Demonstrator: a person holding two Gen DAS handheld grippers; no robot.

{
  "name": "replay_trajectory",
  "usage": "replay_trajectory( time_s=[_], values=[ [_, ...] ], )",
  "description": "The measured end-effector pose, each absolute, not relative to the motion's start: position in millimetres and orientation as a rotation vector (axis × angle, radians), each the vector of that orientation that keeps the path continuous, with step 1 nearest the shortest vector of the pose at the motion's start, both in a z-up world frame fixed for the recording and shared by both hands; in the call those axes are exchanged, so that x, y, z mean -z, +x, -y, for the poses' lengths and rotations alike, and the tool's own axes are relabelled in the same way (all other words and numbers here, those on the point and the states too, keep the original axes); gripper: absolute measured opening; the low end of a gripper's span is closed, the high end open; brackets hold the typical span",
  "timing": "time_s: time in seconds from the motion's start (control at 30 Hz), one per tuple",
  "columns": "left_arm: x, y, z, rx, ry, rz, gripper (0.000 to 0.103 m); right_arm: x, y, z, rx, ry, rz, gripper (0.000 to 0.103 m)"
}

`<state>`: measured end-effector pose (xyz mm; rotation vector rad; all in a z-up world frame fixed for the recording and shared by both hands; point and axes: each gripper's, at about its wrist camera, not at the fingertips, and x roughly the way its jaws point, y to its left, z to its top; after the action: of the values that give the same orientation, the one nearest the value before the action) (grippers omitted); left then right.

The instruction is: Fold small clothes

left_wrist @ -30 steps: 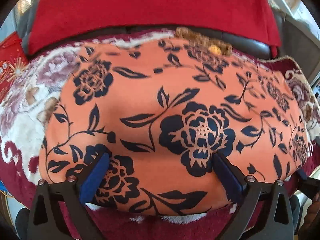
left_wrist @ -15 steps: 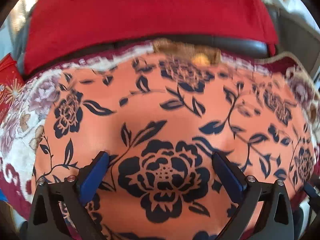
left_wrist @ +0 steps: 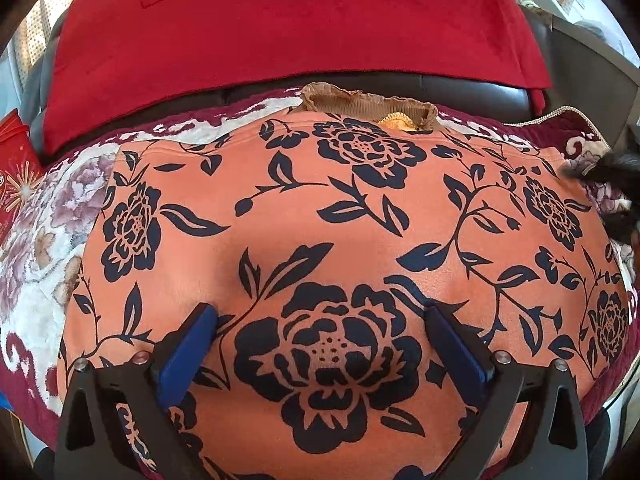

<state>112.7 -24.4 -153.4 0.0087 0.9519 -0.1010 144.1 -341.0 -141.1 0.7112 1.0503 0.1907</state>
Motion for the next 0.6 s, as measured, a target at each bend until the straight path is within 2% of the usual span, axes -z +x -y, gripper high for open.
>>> replay_trajectory(
  time_s=[0.1, 0.17, 0.23, 0.27, 0.43, 0.47, 0.5, 0.53, 0.57, 0.6],
  values=[
    [154, 113, 24, 0.112, 0.003, -0.95, 0.103, 134, 137, 328, -0.108, 0.586, -1.012, 0.019],
    [156, 112, 25, 0.11, 0.012, -0.941, 0.103, 155, 136, 345, -0.078, 0.712, -1.027, 0.02],
    [155, 113, 25, 0.111, 0.007, -0.949, 0.103, 149, 130, 349, -0.064, 0.746, -0.995, 0.029],
    [155, 114, 24, 0.115, 0.001, -0.956, 0.103, 141, 125, 348, -0.023, 0.708, -0.984, 0.037],
    [155, 114, 24, 0.111, 0.002, -0.947, 0.103, 90, 93, 336, -0.008, 0.626, -0.908, 0.039],
    [156, 113, 25, 0.109, 0.001, -0.946, 0.103, 81, 82, 327, -0.042, 0.623, -0.899, 0.045],
    [156, 113, 25, 0.108, 0.001, -0.946, 0.103, 77, 76, 317, -0.079, 0.629, -0.893, 0.068],
    [157, 113, 25, 0.107, 0.001, -0.946, 0.103, 74, 70, 306, -0.118, 0.639, -0.885, 0.078],
    [157, 112, 25, 0.109, 0.001, -0.947, 0.103, 76, 66, 296, -0.163, 0.649, -0.889, 0.083],
    [157, 112, 25, 0.11, 0.0, -0.949, 0.103, 86, 65, 288, -0.212, 0.656, -0.919, 0.083]
  ],
)
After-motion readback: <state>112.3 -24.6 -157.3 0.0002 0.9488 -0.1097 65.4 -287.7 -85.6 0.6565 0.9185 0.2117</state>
